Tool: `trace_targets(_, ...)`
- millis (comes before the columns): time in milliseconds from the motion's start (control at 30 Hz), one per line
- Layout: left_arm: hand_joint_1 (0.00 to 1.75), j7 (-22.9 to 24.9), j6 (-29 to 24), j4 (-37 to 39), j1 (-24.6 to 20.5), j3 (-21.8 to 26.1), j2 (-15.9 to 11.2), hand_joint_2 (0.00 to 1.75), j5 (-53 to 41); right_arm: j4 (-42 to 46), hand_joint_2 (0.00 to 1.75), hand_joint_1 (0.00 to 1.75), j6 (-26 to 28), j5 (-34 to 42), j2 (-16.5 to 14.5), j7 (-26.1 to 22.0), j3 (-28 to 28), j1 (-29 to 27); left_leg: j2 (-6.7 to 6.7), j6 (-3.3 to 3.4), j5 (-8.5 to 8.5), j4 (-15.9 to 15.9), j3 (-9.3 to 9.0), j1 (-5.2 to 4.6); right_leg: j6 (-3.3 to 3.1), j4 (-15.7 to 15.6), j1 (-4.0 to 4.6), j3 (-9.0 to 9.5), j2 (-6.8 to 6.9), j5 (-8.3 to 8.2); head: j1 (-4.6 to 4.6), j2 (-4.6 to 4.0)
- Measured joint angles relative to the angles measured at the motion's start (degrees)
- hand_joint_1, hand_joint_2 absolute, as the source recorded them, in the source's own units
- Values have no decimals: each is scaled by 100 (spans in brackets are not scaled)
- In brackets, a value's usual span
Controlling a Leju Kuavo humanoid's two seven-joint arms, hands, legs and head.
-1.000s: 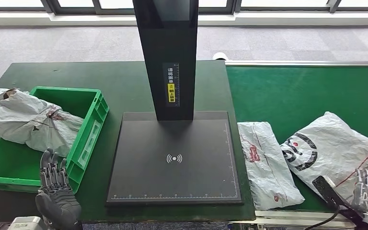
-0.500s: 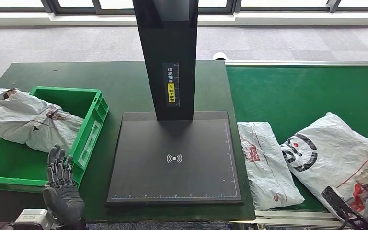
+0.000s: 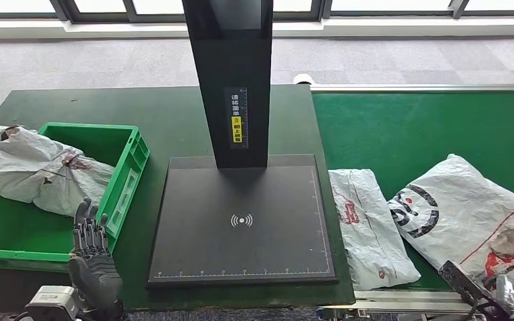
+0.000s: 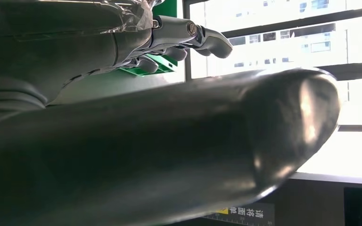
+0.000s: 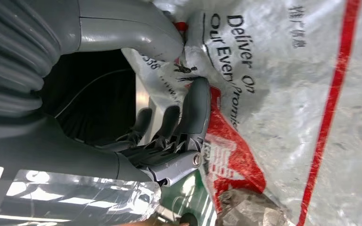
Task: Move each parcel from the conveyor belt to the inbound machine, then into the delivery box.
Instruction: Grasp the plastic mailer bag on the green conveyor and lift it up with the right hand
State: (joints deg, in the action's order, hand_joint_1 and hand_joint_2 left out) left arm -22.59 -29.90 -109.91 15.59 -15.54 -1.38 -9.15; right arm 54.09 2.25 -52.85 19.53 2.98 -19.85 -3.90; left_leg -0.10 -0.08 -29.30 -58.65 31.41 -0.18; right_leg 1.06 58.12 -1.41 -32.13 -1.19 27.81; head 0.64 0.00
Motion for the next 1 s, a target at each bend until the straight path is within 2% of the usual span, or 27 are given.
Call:
trace_targets(400, 0, 70, 19, 32, -40, 0, 33, 0, -92, -31, 175, 175, 13, 80, -130, -58, 69, 86, -20, 6, 11, -1, -14, -3, 5, 0, -2, -2, 21, -5, 1, 0)
trace_targets(533, 0, 89, 22, 32, -40, 0, 48, 0, -115, 10, 175, 175, 218, 93, -163, -83, 103, 83, -20, 6, 9, 0, 5, -3, 3, 0, -2, -3, 23, -2, 1, 0)
trace_targets(567, 0, 93, 19, 32, -40, 0, 50, 0, -125, 38, 175, 162, 330, 90, -174, -77, 105, 84, -20, 6, 9, 0, 9, -3, 3, 0, -2, -3, 24, -2, 1, 0)
trace_targets(633, 0, 101, -2, 32, -39, 0, 52, 0, -148, 107, 175, 89, 588, 83, -193, -63, 105, 85, -20, 6, 9, 0, 10, -3, 3, 0, -3, -3, 24, -2, 1, 0)
trace_targets(667, 0, 101, -20, 31, -38, 0, 52, 0, -156, 147, 175, 46, 731, 82, -201, -59, 105, 86, -20, 6, 9, 0, 10, -3, 3, 0, -3, -2, 24, -2, 1, 0)
trace_targets(700, 0, 102, -44, 31, -37, 0, 52, 0, -161, 193, 175, 15, 898, 82, -209, -58, 105, 87, -20, 6, 9, 0, 10, -3, 3, 0, -3, -2, 24, -2, 1, 0)
trace_targets(767, 0, 102, -82, 30, -36, 0, 52, 0, -162, 287, 175, 0, 1214, 79, -220, -60, 105, 102, -20, 6, 9, 0, 10, -3, 3, 0, -3, -2, 24, -3, 1, 0)
trace_targets(867, 0, 99, -102, 31, -35, 0, 52, 0, -151, 405, 175, 0, 1476, 75, -222, -61, 105, 156, -19, 6, 9, 0, 8, -3, 3, 0, -2, -1, 24, -3, 1, 0)
trace_targets(1000, 0, 97, -103, 32, -36, 0, 52, 0, -148, 432, 175, 0, 1513, 77, -222, -62, 105, 174, -19, 6, 9, 0, 7, -3, 3, 0, -2, -1, 23, -3, 2, 0)
